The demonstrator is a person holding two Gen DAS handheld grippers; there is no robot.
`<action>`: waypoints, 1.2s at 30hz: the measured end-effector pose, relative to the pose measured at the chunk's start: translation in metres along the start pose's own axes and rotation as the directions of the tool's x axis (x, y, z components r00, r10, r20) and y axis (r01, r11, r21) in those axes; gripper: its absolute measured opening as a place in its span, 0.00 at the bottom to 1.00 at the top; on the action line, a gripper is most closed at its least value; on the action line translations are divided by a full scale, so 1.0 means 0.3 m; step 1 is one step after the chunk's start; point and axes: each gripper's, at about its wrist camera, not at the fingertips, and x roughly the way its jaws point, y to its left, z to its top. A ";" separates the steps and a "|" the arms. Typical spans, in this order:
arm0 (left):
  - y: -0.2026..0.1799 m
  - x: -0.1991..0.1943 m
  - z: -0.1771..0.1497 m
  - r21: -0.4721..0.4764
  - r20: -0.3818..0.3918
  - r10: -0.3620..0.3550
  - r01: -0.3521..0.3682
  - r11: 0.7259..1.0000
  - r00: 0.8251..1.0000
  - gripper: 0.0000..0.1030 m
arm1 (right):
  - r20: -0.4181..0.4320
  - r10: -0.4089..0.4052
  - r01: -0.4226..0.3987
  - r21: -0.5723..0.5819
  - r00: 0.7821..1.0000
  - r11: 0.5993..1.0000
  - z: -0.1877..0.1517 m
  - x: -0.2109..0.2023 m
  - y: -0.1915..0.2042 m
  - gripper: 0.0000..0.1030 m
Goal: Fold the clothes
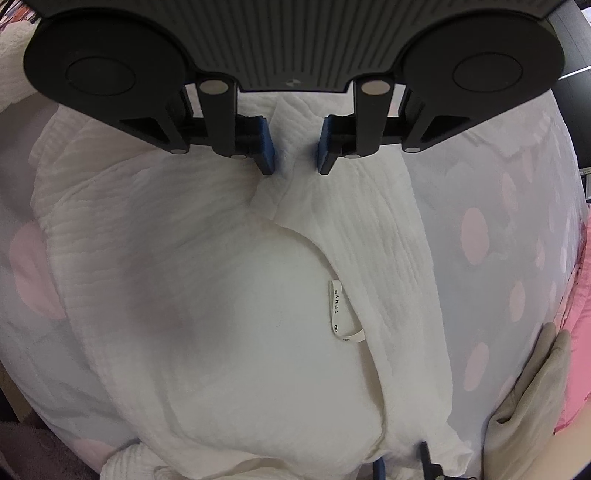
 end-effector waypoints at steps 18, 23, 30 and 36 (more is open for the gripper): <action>0.228 -0.390 -0.235 -0.807 0.037 0.257 -0.123 0.578 0.966 0.04 | 0.018 -0.324 0.266 0.529 0.946 0.806 -0.061 -0.179 -0.237 0.06; 0.292 -0.634 -0.302 -0.951 0.002 0.379 -0.115 0.288 0.926 0.03 | -0.052 -0.543 0.449 0.632 0.838 0.632 -0.001 -0.310 -0.287 0.05; 0.216 -1.186 -0.311 -0.983 -0.053 0.663 -0.157 0.099 0.747 0.03 | -0.139 -0.833 0.636 0.715 0.535 0.289 0.056 -0.678 -0.302 0.05; 0.078 -1.648 -0.235 -0.990 -0.052 0.860 -0.142 0.023 0.508 0.03 | -0.206 -0.959 0.660 0.751 0.192 -0.029 0.064 -1.103 -0.299 0.05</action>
